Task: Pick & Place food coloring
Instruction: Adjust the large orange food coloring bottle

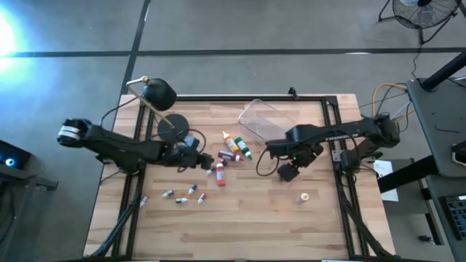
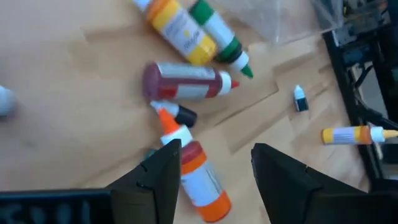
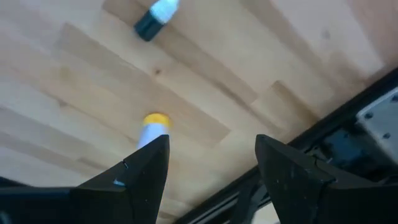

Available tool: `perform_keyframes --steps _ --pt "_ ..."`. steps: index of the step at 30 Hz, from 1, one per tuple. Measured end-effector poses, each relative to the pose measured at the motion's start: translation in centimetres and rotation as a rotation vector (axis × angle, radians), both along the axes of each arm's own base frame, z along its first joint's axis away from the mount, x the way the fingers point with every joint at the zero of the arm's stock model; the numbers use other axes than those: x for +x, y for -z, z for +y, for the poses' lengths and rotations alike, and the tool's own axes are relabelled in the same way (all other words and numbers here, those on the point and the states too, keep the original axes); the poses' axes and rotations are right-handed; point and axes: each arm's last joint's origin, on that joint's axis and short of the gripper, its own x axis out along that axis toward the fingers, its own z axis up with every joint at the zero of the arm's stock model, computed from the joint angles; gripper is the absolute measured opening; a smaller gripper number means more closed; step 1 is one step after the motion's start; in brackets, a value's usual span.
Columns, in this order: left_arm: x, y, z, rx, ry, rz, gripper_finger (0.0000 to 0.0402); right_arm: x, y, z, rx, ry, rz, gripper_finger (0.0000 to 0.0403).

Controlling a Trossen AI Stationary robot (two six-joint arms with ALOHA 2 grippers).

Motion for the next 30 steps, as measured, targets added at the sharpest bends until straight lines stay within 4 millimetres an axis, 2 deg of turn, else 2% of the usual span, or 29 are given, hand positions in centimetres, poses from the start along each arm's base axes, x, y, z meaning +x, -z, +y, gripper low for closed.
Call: perform_keyframes --steps 5,10,15,19,25,30 --pt "2.9 1.1 -0.3 -0.087 -0.036 0.008 0.0152 -1.9 0.8 -1.3 0.005 -0.066 -0.03 0.023" --pt "6.2 2.4 -0.3 -0.142 -0.07 0.13 0.0145 -4.3 1.4 -1.8 -0.031 -0.115 -0.064 0.023" --pt "8.3 2.4 0.0 -0.165 -0.133 0.224 0.0144 -6.2 1.7 -1.8 -0.042 -0.121 -0.148 0.023" --pt "9.0 1.3 0.1 -0.158 -0.157 0.279 0.0144 -7.4 1.7 -1.8 -0.054 -0.118 -0.215 0.0231" --pt "8.7 -0.4 0.2 -0.139 -0.213 0.39 0.0144 -8.8 2.2 -1.7 -0.061 -0.118 -0.25 0.0231" --pt "9.2 1.0 1.1 -0.192 -0.215 0.445 0.0144 -9.6 3.3 -1.6 -0.058 -0.166 -0.219 0.0231"
